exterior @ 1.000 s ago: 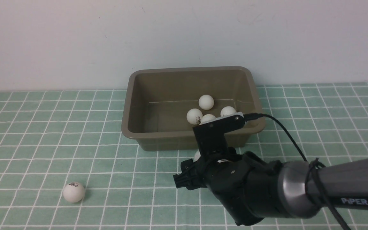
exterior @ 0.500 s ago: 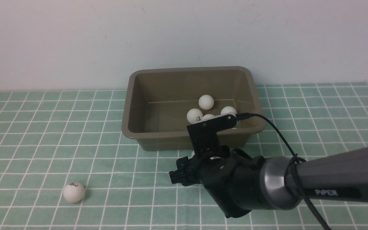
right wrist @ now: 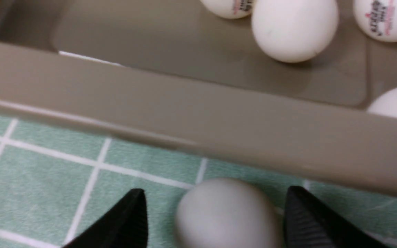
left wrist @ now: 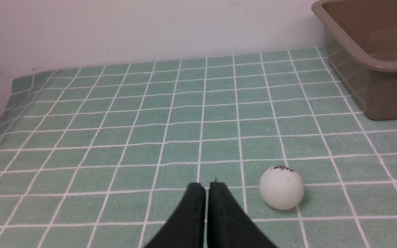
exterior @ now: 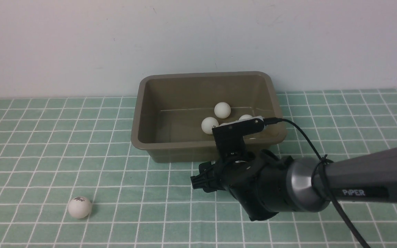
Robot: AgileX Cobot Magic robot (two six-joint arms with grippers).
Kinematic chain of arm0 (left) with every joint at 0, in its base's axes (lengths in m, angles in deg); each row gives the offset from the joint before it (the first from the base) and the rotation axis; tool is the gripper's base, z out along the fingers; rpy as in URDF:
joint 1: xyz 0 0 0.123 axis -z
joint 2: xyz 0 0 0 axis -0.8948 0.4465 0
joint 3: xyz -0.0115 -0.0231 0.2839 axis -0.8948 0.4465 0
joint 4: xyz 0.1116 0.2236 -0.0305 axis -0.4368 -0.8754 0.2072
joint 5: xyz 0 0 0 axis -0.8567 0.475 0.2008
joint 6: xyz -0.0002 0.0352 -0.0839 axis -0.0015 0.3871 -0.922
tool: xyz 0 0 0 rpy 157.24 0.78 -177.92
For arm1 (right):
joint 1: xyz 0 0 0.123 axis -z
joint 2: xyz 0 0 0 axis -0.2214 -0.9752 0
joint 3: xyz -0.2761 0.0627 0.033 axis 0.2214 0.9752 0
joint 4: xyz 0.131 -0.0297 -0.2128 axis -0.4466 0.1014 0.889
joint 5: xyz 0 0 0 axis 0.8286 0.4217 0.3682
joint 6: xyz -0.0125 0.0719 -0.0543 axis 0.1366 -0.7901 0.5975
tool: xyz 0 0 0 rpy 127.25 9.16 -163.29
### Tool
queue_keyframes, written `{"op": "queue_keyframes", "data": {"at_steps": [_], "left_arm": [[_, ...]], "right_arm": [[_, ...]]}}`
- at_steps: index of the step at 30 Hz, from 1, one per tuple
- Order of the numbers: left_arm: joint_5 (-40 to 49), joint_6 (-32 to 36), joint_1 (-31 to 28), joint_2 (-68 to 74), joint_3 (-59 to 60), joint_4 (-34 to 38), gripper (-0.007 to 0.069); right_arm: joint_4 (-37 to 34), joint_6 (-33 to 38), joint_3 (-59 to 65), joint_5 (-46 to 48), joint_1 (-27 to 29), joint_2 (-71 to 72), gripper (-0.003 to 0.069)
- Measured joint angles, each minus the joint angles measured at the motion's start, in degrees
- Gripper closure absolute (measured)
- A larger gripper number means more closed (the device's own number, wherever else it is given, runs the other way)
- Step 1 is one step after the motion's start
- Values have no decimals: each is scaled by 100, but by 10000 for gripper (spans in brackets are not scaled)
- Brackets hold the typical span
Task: Put the table tennis balls in the box on the green coffee tablecloth.
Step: 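Reach for and grasp a ping pong ball on the table, then release the ping pong ball into the bin and lift the gripper away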
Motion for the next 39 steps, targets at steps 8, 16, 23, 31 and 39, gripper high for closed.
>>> {"op": "queue_keyframes", "data": {"at_steps": [8,16,23,31,39], "left_arm": [[0,0,0,0,0,0,629],[0,0,0,0,0,0,629],[0,0,0,0,0,0,629],[0,0,0,0,0,0,629],[0,0,0,0,0,0,629]], "right_arm": [[2,53,0,251,5,0,300],[-33,217,-12,688,2,11,300],[-298,301,-19,1946,7,41,300],[-248,154,7,4429,-233,259,300],[157,563,7,4358,-113,2412,300]]}}
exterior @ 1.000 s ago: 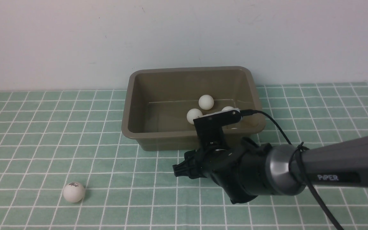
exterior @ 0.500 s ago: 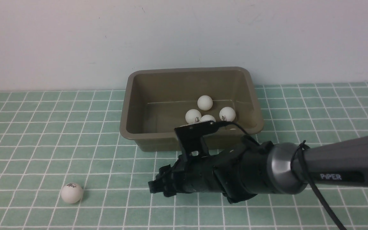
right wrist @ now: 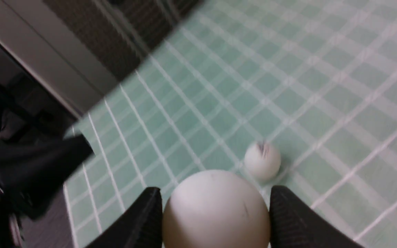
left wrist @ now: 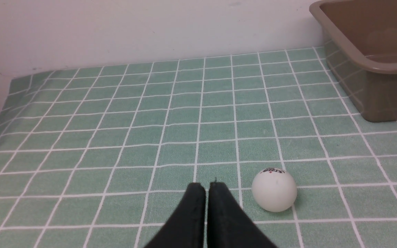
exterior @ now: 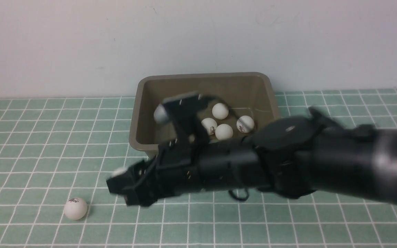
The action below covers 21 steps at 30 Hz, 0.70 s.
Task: Put the table tennis balls in the box on the green coffee tablecloth.
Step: 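Release the ping pong ball into the bin and lift the gripper away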
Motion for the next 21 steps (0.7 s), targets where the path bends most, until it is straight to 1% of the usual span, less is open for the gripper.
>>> {"op": "queue_keyframes", "data": {"at_steps": [5,7,8,9,14,17,18,21], "left_arm": [[0,0,0,0,0,0,629],[0,0,0,0,0,0,629],[0,0,0,0,0,0,629],[0,0,0,0,0,0,629],[0,0,0,0,0,0,629],[0,0,0,0,0,0,629],[0,0,0,0,0,0,629],[0,0,0,0,0,0,629]], "right_arm": [[267,28,0,-505,319,514,300],[350,35,0,-692,492,618,300],[407,35,0,-834,671,664,300],[459,35,0,-954,843,664,300],[476,67,0,-1374,1215,445,300],[476,276,0,-1811,1279,205,300],[466,502,0,-2146,1291,8,300],[417,855,-39,-2516,1297,-375,300]]}}
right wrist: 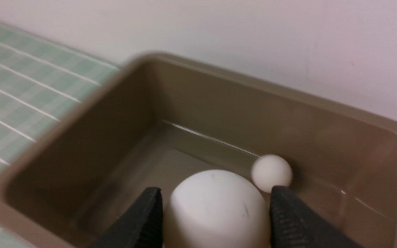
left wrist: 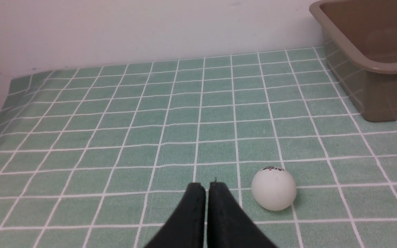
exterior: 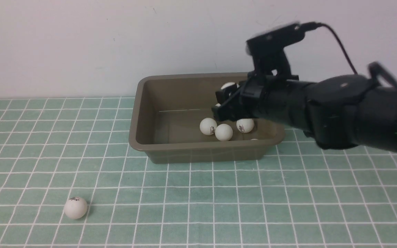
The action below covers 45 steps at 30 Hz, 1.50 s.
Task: Put the table tennis balls in the box on the green coffee tablecloth.
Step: 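Release the ping pong ball into the bin and lift the gripper away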
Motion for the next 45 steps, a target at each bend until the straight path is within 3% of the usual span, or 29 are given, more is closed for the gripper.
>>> {"op": "queue_keyframes", "data": {"at_steps": [6,16,25,35,45], "left_arm": [[0,0,0,0,0,0,629],[0,0,0,0,0,0,629],[0,0,0,0,0,0,629],[0,0,0,0,0,0,629],[-3,-9,0,0,0,14,629]], "right_arm": [[-309,754,-837,-517,0,-1133,300],[-442,1822,-1474,-530,18,-2108,300],[-586,1883,-1509,-530,66,-2264,300],[-620,1887,-1509,-536,66,-2264,232],[-642,1887,-1509,-536,66,-1881,241]]}}
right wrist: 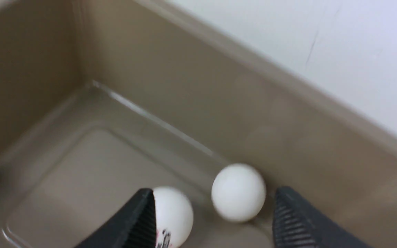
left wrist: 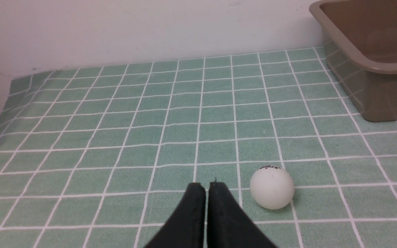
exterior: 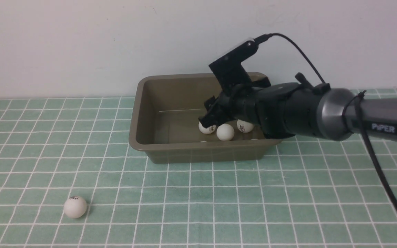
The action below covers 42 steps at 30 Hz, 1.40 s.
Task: Put the table tennis balls in the box on the green coffee tablecloth.
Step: 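Release the ping pong ball into the bin and lift the gripper away, then reach for and grasp a ping pong ball on the table beside the basket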
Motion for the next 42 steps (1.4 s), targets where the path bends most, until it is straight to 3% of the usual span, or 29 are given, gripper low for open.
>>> {"op": "queue_keyframes", "data": {"at_steps": [5,9,13,17,20,26,32,37,42], "left_arm": [[-307,-616,0,0,0,780,629],[-725,-1398,0,0,0,2061,629],[-936,-1607,0,0,0,2804,629],[-1039,-1650,0,0,0,3095,629],[-1378,-1689,0,0,0,3319,629],[-1992,-1696,0,0,-153,3389,629],[-167,-927,0,732,-1452,2172,629],[1322,81,0,2509,-2822,1821,629],[2169,676,0,4141,-3760,1788,627]], "right_arm": [[0,0,0,-36,0,545,347],[-103,0,0,-379,0,1247,524],[-626,198,0,-1013,0,2078,655],[-866,845,160,-1757,-14,2757,671],[-999,1589,805,-3047,-270,3806,673],[-1108,1834,2534,-4486,-746,5772,674],[-1130,1371,4398,-4809,-843,8349,675],[-1130,1211,5238,-4982,-843,10322,675],[-1130,1478,5517,-5571,-843,11615,675]]}}
